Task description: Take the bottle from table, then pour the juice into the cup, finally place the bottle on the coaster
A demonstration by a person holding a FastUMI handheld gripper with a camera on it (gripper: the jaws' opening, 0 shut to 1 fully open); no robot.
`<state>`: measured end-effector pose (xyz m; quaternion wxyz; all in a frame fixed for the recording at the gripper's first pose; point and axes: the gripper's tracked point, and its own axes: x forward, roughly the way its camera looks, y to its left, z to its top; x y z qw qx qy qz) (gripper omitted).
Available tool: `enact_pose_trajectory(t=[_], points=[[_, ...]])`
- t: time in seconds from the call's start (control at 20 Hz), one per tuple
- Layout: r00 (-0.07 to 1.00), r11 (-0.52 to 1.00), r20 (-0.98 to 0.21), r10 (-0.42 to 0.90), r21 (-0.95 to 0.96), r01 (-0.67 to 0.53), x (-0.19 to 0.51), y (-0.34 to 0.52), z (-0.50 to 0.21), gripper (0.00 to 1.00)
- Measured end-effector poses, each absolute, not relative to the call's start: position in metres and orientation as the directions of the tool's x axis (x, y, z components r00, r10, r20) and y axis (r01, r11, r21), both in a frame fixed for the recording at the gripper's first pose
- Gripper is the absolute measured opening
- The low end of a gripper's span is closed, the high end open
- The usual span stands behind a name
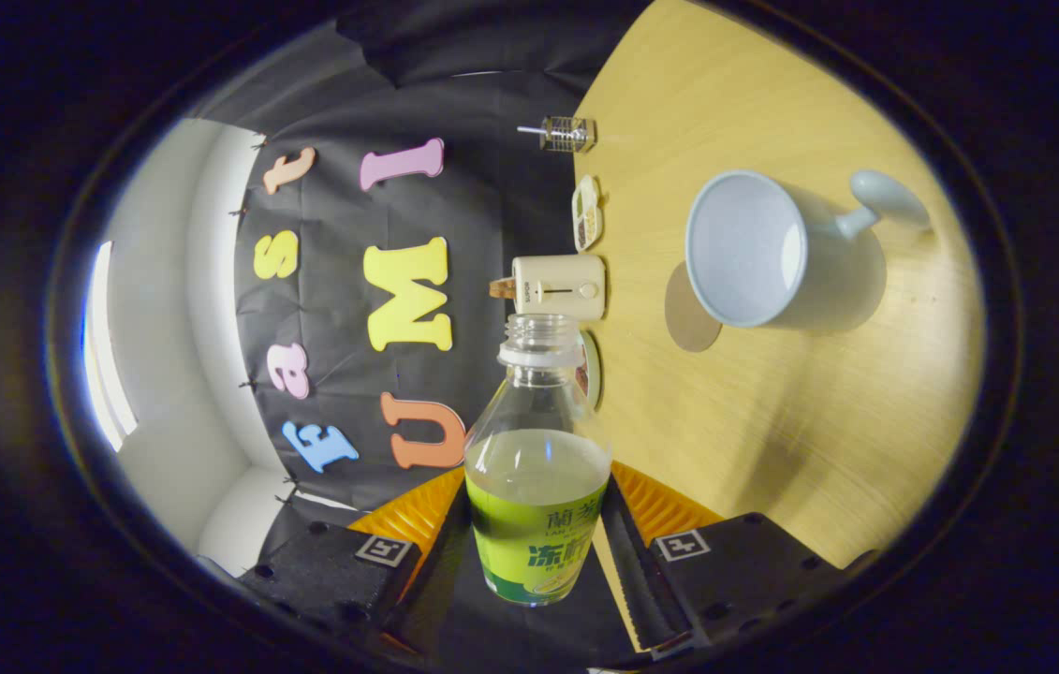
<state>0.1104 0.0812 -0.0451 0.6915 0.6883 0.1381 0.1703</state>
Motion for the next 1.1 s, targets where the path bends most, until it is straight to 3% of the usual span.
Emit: enact_pose_trajectory(t=[1.1], points=[[0.901, -0.264, 0.211, 0.379, 0.958, -0.114, 0.109, 0.054, -0.024, 0.79]])
